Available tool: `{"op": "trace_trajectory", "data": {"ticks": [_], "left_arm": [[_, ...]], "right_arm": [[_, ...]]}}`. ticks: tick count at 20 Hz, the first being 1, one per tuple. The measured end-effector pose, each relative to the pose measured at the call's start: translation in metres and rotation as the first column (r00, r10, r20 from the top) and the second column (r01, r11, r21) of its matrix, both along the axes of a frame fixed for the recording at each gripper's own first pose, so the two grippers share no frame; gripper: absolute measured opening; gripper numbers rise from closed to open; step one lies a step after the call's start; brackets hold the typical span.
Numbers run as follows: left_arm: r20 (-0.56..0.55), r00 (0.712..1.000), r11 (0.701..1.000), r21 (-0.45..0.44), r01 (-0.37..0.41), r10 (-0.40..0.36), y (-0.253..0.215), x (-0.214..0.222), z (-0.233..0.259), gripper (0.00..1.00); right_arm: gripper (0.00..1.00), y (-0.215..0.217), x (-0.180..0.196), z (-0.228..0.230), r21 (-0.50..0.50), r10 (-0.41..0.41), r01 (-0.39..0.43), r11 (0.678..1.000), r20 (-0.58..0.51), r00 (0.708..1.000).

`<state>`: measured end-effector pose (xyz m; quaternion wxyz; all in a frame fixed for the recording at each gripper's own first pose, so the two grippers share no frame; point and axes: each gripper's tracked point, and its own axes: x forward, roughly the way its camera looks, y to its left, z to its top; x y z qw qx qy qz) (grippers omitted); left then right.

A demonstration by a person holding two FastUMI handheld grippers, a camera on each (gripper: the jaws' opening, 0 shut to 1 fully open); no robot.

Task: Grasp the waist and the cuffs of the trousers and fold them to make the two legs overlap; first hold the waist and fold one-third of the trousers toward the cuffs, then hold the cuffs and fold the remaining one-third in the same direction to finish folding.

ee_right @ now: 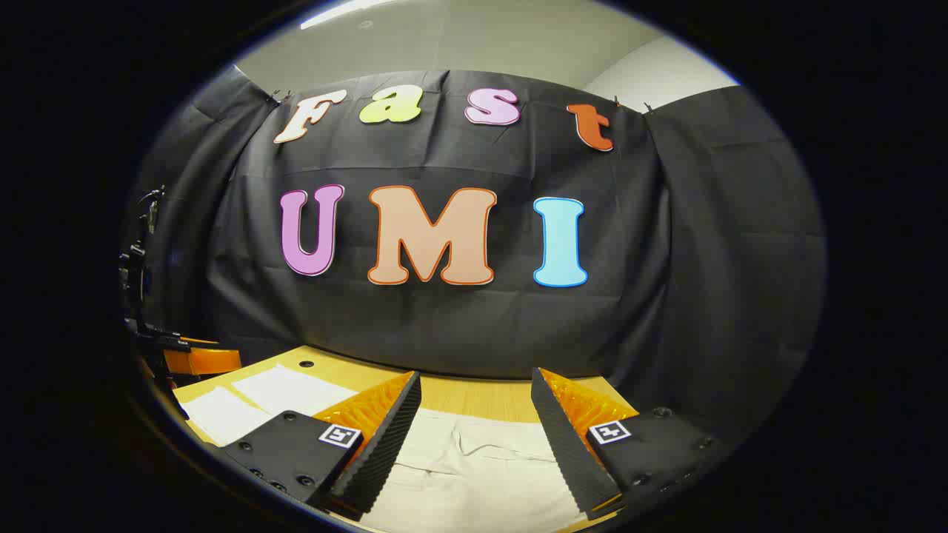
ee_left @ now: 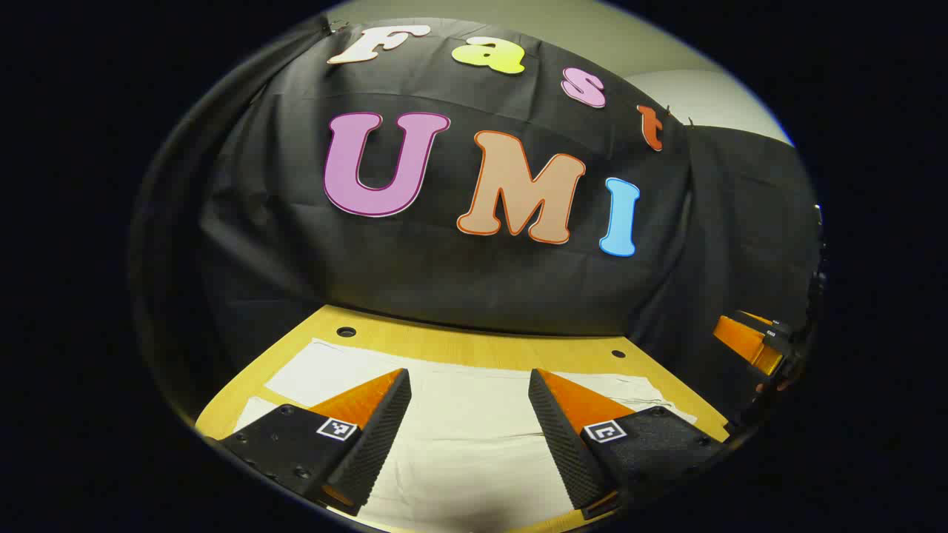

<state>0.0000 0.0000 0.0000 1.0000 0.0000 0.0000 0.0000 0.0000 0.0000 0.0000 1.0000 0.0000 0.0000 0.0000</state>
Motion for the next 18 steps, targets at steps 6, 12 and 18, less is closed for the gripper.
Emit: {"op": "trace_trajectory", "data": {"ticks": [6, 12, 18], "left_arm": [[-0.002, 1.0, 1.0, 0.015, 0.0, 0.0, -0.005, -0.001, -0.003, 0.95], [-0.011, 1.0, 1.0, 0.008, 0.0, 0.0, -0.006, -0.003, -0.008, 0.95], [-0.014, 1.0, 1.0, 0.01, -0.012, 0.013, 0.001, -0.006, -0.011, 0.95]], "right_arm": [[0.96, -0.003, 0.0, -0.002, 0.001, 0.003, -0.003, 1.0, -0.006, 1.0], [0.96, -0.005, -0.004, -0.007, -0.008, 0.004, -0.005, 1.0, -0.018, 1.0], [0.96, -0.008, -0.004, -0.009, -0.013, 0.002, -0.002, 1.0, -0.024, 1.0]]}}
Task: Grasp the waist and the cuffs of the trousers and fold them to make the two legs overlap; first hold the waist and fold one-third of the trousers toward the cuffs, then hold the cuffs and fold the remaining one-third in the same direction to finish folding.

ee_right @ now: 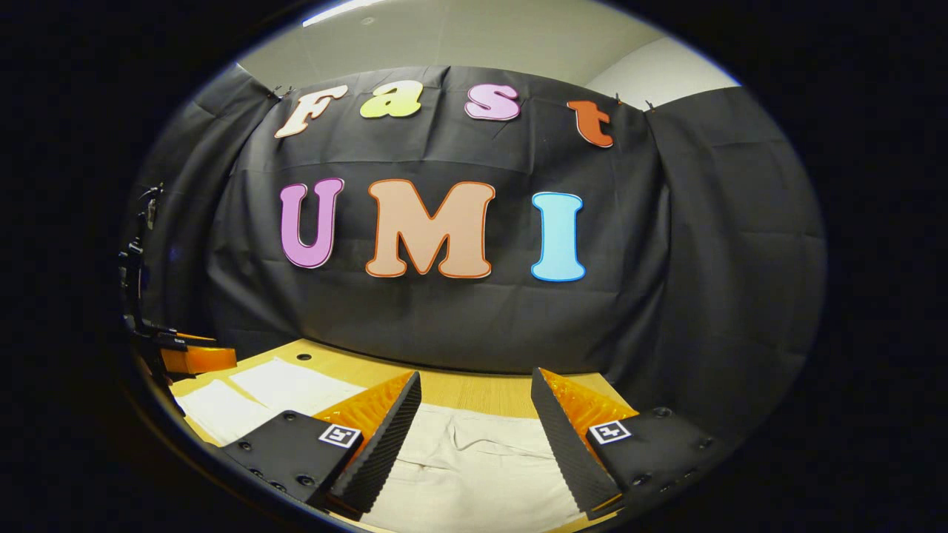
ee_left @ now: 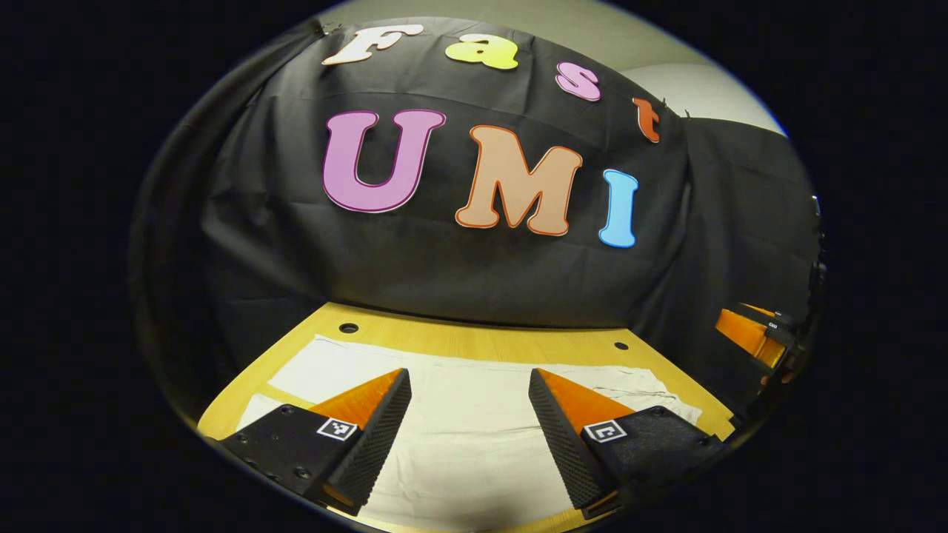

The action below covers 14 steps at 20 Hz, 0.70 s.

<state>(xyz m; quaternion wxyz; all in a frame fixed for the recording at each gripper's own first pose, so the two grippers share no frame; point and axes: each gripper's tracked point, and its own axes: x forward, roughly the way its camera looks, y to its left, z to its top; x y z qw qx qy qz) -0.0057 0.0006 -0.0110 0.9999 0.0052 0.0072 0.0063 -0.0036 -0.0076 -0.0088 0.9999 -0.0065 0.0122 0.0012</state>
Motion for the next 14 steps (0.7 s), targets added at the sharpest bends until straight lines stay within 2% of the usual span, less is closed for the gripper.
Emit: {"op": "trace_trajectory", "data": {"ticks": [4, 8, 11, 14], "left_arm": [[-0.018, 1.0, 1.0, 0.022, -0.014, 0.014, 0.011, -0.001, -0.009, 0.95], [-0.1, 0.994, 0.996, 0.078, 0.048, -0.04, 0.022, -0.009, -0.036, 0.94], [-0.209, 0.973, 0.982, 0.14, 0.126, -0.095, 0.036, -0.021, -0.066, 0.94], [-0.332, 0.933, 0.957, 0.197, 0.212, -0.139, 0.055, -0.04, -0.1, 0.94]], "right_arm": [[0.96, 0.002, 0.001, -0.006, -0.004, 0.017, -0.017, 1.0, -0.016, 1.0], [0.96, 0.011, 0.002, -0.014, -0.02, 0.039, -0.04, 0.999, -0.04, 0.998], [0.96, 0.018, 0.0, -0.02, -0.03, 0.055, -0.057, 0.998, -0.06, 0.997], [0.96, 0.025, -0.003, -0.023, -0.039, 0.061, -0.064, 0.997, -0.075, 0.995]]}}
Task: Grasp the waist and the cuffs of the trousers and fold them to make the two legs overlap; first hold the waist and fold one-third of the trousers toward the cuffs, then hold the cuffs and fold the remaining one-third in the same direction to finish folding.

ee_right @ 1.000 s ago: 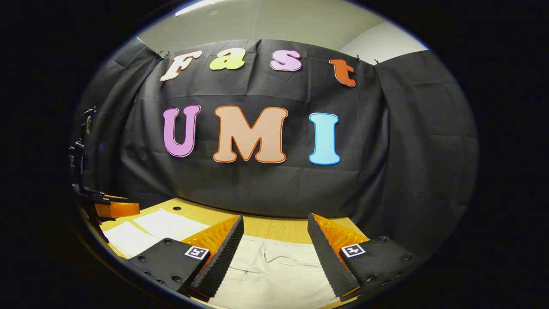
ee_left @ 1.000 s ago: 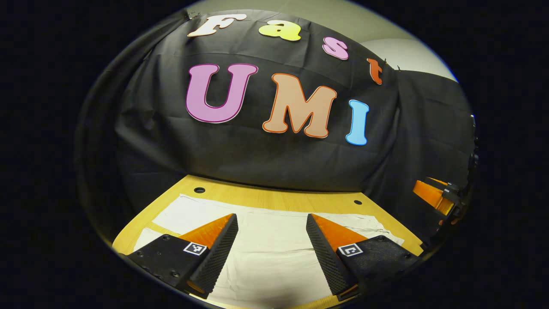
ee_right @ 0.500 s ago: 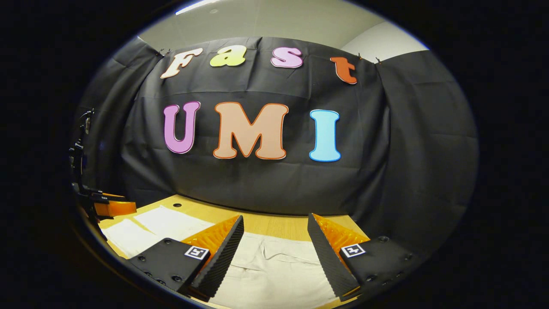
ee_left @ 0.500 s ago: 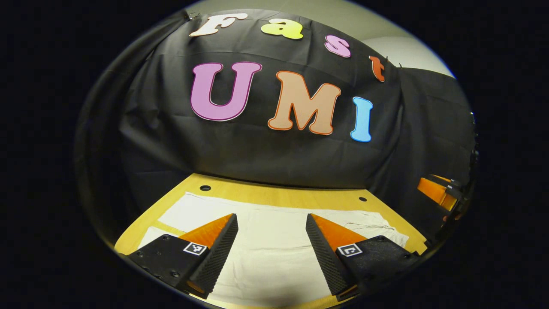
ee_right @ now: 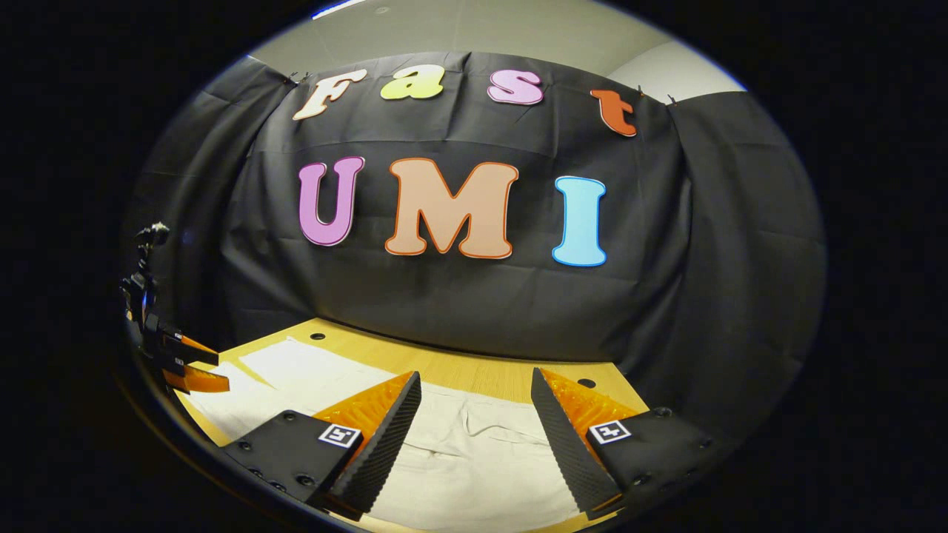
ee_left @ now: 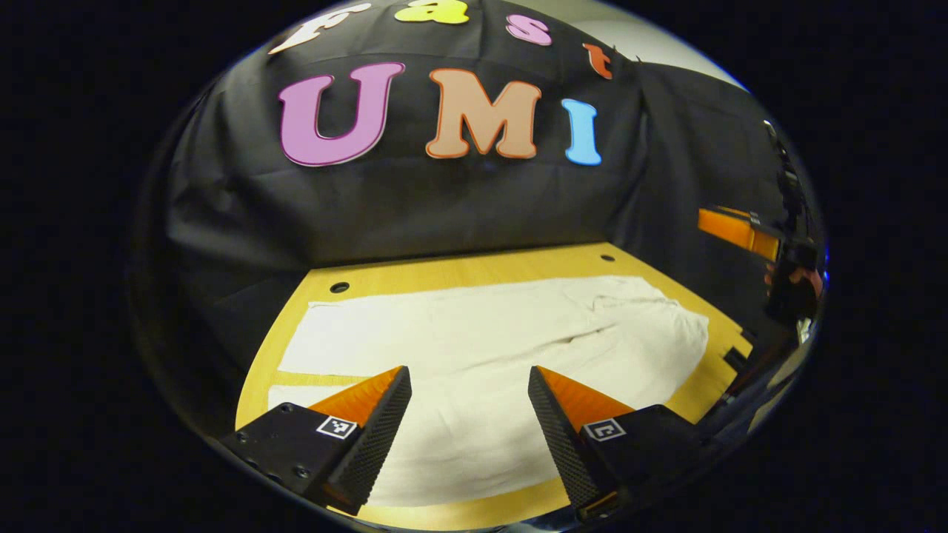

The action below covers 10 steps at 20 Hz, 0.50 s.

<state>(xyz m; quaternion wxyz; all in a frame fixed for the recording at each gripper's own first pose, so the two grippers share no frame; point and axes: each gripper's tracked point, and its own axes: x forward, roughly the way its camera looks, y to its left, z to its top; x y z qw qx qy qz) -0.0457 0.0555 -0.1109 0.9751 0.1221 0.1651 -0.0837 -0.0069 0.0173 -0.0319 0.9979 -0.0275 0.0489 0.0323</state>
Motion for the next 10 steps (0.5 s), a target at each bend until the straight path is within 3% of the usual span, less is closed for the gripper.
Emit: {"op": "trace_trajectory", "data": {"ticks": [4, 10], "left_arm": [[-0.239, 0.968, 0.987, 0.127, 0.104, -0.071, 0.031, -0.034, -0.06, 0.94], [-0.519, 0.842, 0.895, 0.294, 0.335, -0.145, 0.073, -0.074, -0.114, 0.93]], "right_arm": [[0.96, 0.009, -0.009, -0.008, -0.016, 0.011, -0.011, 1.0, -0.021, 1.0], [0.96, 0.019, -0.022, -0.02, -0.028, 0.017, -0.019, 0.999, -0.052, 0.999]]}}
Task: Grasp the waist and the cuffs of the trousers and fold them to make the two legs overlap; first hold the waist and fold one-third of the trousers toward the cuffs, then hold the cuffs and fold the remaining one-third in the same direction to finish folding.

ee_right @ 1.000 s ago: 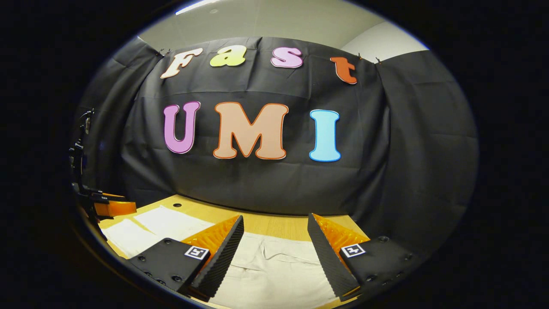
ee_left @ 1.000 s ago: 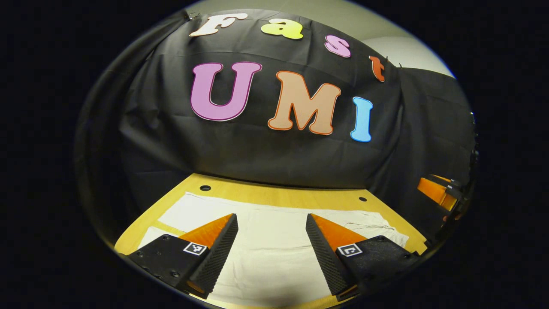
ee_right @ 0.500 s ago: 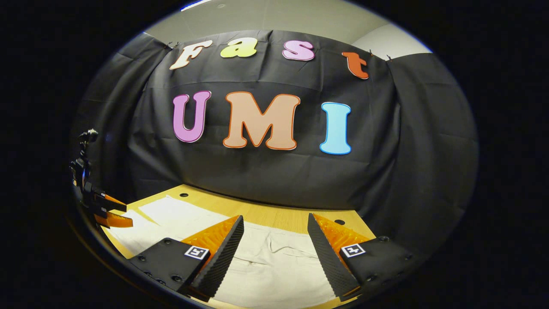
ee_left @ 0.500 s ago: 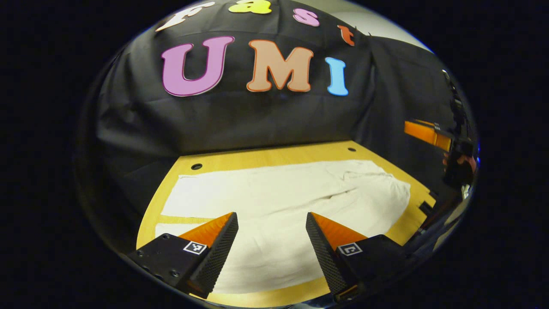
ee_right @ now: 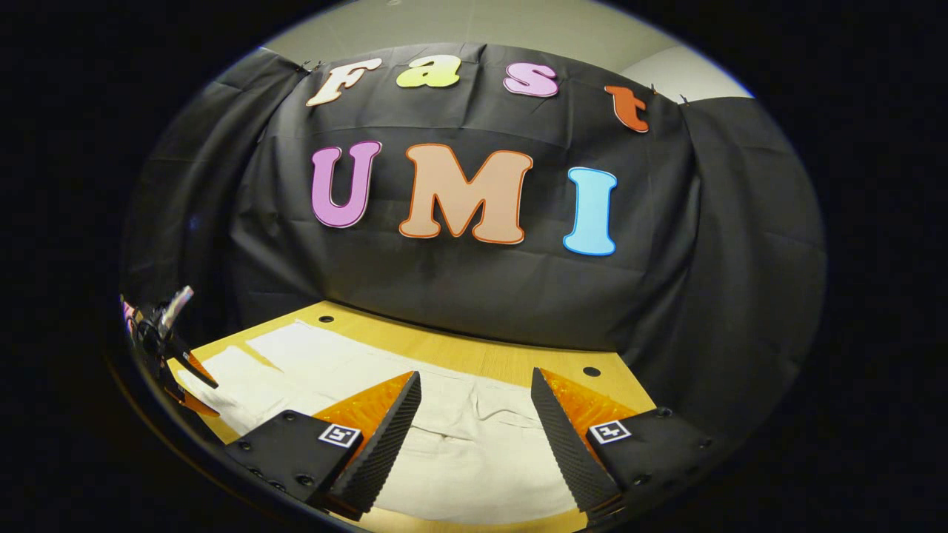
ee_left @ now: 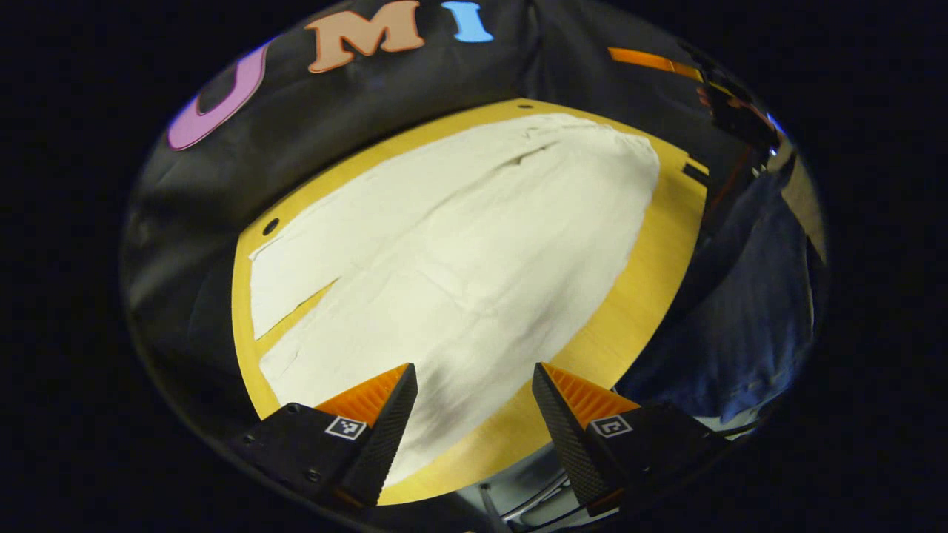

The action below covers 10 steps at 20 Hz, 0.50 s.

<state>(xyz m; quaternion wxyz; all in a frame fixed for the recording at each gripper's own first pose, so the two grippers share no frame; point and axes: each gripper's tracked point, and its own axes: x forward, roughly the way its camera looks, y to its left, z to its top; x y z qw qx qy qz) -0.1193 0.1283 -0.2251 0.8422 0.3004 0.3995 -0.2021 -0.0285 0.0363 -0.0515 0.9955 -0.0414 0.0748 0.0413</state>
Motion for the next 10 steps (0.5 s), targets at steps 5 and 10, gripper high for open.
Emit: {"op": "trace_trajectory", "data": {"ticks": [5, 10], "left_arm": [[-0.167, 0.983, 0.991, 0.093, 0.092, -0.075, 0.017, -0.022, -0.007, 0.91], [-0.257, 0.962, 0.984, 0.123, 0.128, -0.093, 0.038, -0.025, -0.017, 0.9]], "right_arm": [[0.97, 0.006, -0.011, -0.008, -0.005, 0.001, -0.001, 1.0, -0.018, 1.0], [0.97, 0.005, -0.018, -0.015, -0.019, -0.002, 0.001, 1.0, -0.038, 0.999]]}}
